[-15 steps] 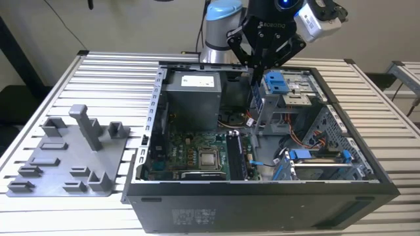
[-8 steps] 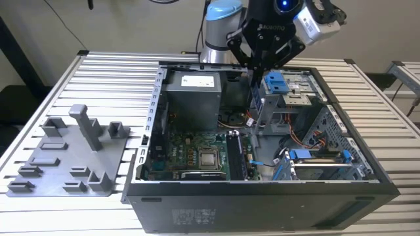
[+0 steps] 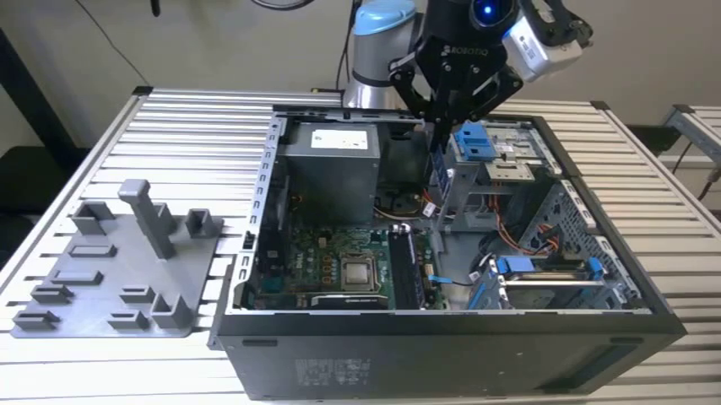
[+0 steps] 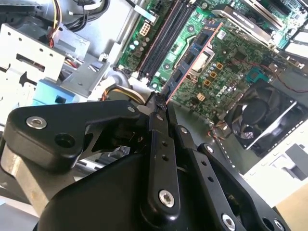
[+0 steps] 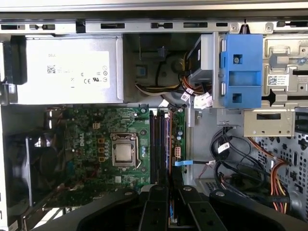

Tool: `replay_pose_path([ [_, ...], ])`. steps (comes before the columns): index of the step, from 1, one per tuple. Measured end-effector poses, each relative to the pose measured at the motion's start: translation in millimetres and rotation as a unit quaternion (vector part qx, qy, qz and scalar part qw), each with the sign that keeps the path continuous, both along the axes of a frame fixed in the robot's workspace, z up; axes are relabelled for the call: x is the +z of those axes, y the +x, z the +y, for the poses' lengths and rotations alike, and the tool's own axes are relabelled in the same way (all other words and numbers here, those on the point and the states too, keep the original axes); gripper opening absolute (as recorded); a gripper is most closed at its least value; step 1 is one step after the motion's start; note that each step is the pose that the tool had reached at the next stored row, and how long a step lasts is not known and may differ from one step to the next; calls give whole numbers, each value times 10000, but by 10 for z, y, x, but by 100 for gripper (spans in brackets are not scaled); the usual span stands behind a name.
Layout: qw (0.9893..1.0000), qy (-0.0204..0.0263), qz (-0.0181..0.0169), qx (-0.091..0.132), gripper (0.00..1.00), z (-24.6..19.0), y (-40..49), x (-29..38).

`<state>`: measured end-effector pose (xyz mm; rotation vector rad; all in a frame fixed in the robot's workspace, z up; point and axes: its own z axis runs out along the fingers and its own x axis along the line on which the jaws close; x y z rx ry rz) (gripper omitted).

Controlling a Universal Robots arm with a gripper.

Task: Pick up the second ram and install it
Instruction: 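Insert the second ram into the second slot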

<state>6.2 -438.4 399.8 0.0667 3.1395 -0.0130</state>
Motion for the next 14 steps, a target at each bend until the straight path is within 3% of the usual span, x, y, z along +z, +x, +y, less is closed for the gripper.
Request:
replay_pose_path([
  [14, 10000, 1, 0, 0, 14, -2, 1, -49],
])
